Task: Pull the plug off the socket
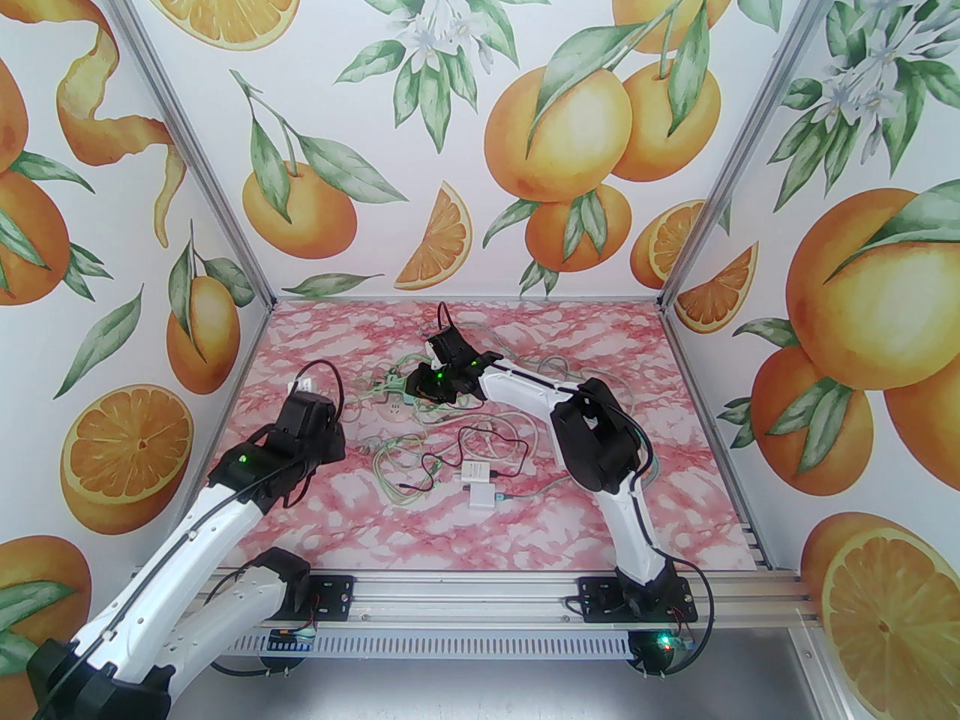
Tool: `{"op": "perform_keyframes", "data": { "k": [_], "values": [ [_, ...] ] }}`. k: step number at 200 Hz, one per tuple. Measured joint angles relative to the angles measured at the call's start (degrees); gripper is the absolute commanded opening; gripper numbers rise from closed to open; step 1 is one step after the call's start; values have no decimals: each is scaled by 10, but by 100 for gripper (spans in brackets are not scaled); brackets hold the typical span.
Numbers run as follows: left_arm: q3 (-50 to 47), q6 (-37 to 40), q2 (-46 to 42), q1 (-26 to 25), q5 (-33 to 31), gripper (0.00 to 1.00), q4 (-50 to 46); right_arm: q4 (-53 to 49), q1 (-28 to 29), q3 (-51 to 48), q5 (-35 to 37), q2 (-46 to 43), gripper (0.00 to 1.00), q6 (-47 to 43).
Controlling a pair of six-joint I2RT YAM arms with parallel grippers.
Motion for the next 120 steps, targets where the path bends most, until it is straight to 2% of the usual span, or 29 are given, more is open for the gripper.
{"op": "perform_keyframes", "data": {
  "k": [33,53,74,120],
  "values": [
    [-7,-14,4,2,1,1,-5,5,0,-3,0,-1,30,-6],
    [26,-3,29,2,-2,1,-7,16,-1,-15,0,-7,36,-15],
    [100,22,77,0,-5,1,-6,24,-4,-33,4,-18,45,-28],
    [305,103,232,-15,-3,0,15,16,-11,-78,22,-54,53,-49]
  ]
}}
